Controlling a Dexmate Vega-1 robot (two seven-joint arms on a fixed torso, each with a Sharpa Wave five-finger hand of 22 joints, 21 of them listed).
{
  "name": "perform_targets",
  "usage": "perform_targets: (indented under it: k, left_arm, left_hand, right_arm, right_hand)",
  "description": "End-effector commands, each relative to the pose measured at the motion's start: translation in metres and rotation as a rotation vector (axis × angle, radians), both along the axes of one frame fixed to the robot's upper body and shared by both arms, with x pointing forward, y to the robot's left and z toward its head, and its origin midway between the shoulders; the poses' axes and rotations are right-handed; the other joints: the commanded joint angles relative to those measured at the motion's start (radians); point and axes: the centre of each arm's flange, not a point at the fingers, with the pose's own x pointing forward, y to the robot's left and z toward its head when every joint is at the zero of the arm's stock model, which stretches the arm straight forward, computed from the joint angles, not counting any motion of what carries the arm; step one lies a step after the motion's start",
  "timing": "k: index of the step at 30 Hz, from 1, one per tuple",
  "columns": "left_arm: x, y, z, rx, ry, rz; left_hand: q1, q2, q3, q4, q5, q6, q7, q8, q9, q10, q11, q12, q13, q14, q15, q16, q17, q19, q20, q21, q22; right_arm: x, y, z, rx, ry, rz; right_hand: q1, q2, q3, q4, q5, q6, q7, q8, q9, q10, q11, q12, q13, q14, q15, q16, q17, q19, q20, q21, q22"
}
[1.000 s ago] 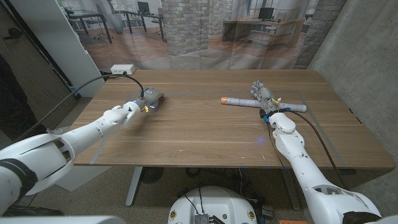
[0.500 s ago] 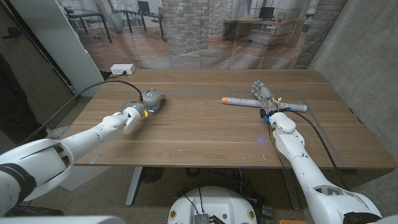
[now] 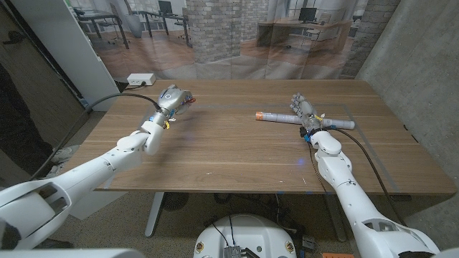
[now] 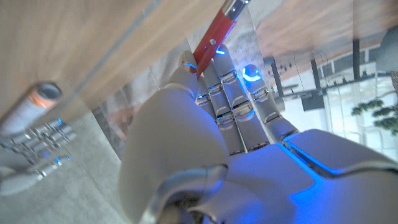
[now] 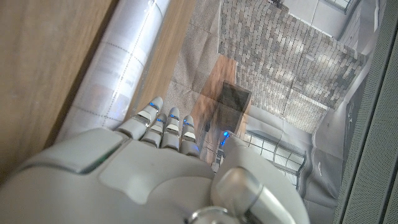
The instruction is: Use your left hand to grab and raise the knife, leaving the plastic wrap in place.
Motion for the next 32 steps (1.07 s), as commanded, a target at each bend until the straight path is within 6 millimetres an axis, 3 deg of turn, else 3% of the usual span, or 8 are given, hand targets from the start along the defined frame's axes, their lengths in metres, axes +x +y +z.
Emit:
perform_targets:
  k: [1,17,27,32]
  left_arm:
    - [-0.063,-0.002,0.033,-0.185,-0.217,-0.158]
    - [-0.078,0.019,0.011,-0.283,-0.254,-0.203]
    - [-0.072,0.023,-0.001,-0.299,-0.225,-0.229]
    - [-0.068,0.019,-0.005,-0.283,-0.223,-0.228]
  left_hand:
    - [0.009,0.021,0.018,0.002,0.021,0.197,-0.119,-0.007,0.010,0.147,-0.140,0.000,0.011,0.046,-0.145,-0.006,0.010,-0.005,0.002,0.014,-0.001]
    - [0.011,0.021,0.027,0.000,0.029,0.195,-0.112,-0.016,0.012,0.143,-0.137,-0.004,0.038,0.039,-0.145,-0.018,0.034,-0.025,0.009,0.035,-0.009]
    - [0.011,0.021,0.032,0.000,0.031,0.190,-0.111,-0.021,0.014,0.137,-0.136,-0.008,0.051,0.035,-0.145,-0.026,0.045,-0.035,0.012,0.045,-0.014]
    - [0.011,0.020,0.034,-0.001,0.032,0.188,-0.110,-0.024,0.015,0.136,-0.136,-0.010,0.057,0.034,-0.145,-0.030,0.050,-0.038,0.012,0.051,-0.017]
  right_arm:
    - [-0.020,0.005,-0.007,0.015,-0.020,-0.015]
    - [-0.057,0.017,-0.016,-0.004,-0.038,-0.044]
    - [-0.074,0.026,-0.018,-0.016,-0.043,-0.059]
    - [-0.077,0.021,-0.021,-0.007,-0.036,-0.079]
  right_hand:
    - [-0.006,-0.005,0.000,-0.007,0.007,0.006,-0.001,-0.003,0.003,0.008,0.003,-0.003,0.005,0.012,0.002,0.002,0.001,0.006,-0.022,0.003,0.004]
    - [-0.007,-0.005,0.001,-0.008,0.008,0.011,0.003,-0.002,0.003,0.012,0.006,-0.002,0.005,0.015,0.002,0.002,0.001,0.008,-0.022,0.003,0.004]
    - [-0.008,-0.005,0.001,-0.008,0.008,0.013,0.004,-0.001,0.003,0.014,0.006,-0.001,0.005,0.016,0.002,0.002,0.001,0.009,-0.024,0.004,0.004]
    - [-0.008,-0.004,0.001,-0.008,0.008,0.013,0.005,-0.002,0.003,0.014,0.007,-0.002,0.005,0.016,0.002,0.002,0.001,0.009,-0.022,0.004,0.004]
